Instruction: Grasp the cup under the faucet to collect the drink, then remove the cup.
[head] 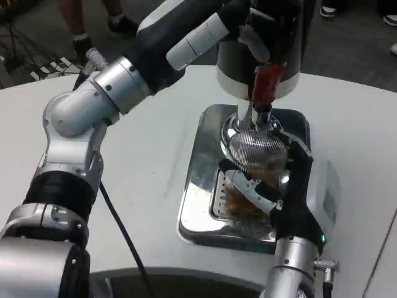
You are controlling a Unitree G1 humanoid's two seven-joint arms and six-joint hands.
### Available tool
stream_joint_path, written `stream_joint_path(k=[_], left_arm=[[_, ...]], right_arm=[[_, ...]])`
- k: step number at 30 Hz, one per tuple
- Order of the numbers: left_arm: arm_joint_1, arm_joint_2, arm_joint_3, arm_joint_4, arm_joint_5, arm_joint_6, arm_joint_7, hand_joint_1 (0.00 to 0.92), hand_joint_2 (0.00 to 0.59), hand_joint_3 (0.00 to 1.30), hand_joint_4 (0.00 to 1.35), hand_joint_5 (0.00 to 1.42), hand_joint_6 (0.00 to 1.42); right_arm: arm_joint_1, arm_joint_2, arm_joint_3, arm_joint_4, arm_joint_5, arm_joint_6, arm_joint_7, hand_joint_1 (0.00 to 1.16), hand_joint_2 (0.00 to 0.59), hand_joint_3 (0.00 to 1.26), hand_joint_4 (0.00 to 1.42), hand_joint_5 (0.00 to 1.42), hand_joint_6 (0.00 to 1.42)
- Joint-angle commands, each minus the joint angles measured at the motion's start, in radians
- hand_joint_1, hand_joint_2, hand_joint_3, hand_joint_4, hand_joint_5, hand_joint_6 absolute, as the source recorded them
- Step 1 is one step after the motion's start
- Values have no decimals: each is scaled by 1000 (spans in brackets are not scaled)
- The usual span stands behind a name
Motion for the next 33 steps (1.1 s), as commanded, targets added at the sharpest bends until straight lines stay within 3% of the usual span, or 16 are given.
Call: stream_joint_path(k=[1, 17, 25, 33], left_arm=[[35, 11, 27, -41, -45, 8, -25, 0, 11, 301, 305, 437, 456], [105, 46, 81, -123, -126, 45, -58, 0, 12, 306, 325, 441, 482], [180, 88, 144, -179, -171, 93, -11, 0, 13, 326, 352, 466, 510], [276, 151, 160, -221, -159, 120, 36, 0, 13, 335, 365, 475, 524]], right_arm=[[66, 28, 1, -70, -2, 24, 7, 796, 228, 634, 813, 1024, 1165], [220, 10, -11, -310, -34, 79, 92, 792, 207, 675, 863, 1105, 1252], [297, -6, -23, -428, -44, 94, 140, 792, 207, 692, 891, 1130, 1286], [373, -18, -20, -545, -52, 113, 196, 792, 201, 710, 897, 1149, 1307]])
